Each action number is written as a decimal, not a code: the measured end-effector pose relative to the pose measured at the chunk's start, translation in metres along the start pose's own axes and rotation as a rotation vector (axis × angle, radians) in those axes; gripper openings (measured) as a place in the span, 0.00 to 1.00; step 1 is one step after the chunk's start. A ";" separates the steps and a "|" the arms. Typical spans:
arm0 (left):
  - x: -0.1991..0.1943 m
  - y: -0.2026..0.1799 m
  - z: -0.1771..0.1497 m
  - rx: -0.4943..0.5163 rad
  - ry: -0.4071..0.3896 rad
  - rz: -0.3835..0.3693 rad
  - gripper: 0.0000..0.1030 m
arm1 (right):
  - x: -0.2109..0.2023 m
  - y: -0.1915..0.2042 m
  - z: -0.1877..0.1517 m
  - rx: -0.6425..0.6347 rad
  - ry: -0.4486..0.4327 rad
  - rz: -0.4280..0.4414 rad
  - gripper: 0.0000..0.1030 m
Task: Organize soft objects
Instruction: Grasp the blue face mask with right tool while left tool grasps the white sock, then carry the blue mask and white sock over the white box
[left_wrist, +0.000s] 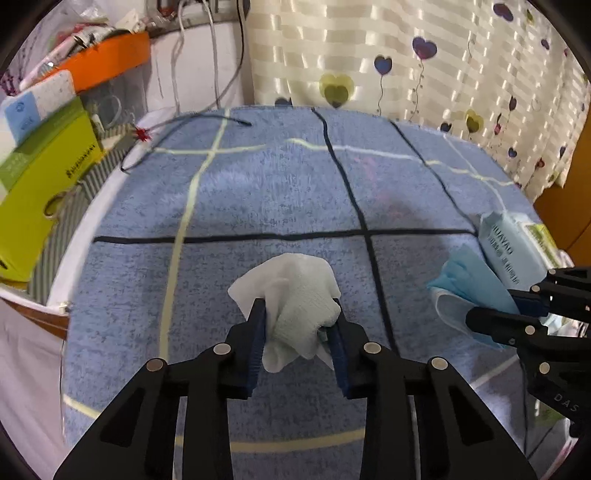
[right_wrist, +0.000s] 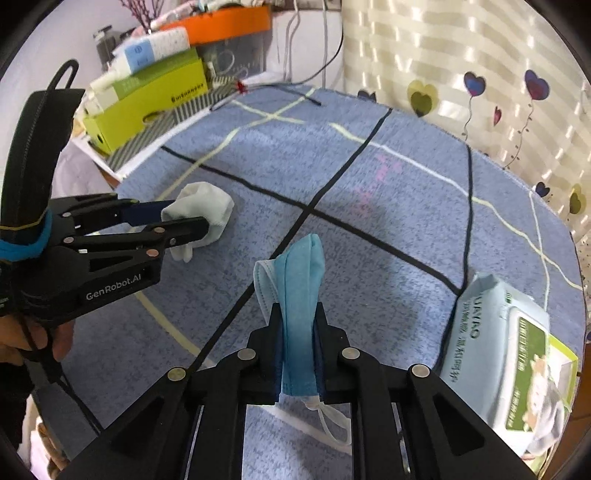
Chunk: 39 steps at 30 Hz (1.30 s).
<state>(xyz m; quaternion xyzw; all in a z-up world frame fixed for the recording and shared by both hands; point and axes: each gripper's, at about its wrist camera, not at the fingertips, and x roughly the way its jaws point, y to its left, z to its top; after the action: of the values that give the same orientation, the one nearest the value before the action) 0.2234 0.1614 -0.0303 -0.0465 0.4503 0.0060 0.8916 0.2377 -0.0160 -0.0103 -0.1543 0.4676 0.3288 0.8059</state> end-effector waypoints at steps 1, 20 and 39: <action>-0.009 -0.002 0.000 -0.003 -0.017 0.000 0.32 | -0.006 -0.001 -0.002 0.007 -0.015 0.001 0.13; -0.131 -0.084 -0.016 0.002 -0.238 -0.127 0.32 | -0.127 -0.018 -0.068 0.065 -0.236 -0.019 0.13; -0.150 -0.145 -0.025 0.039 -0.273 -0.202 0.32 | -0.183 -0.052 -0.112 0.131 -0.331 -0.075 0.13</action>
<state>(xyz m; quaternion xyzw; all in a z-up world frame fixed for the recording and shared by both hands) 0.1215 0.0191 0.0864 -0.0732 0.3182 -0.0862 0.9413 0.1363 -0.1866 0.0854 -0.0626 0.3430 0.2881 0.8919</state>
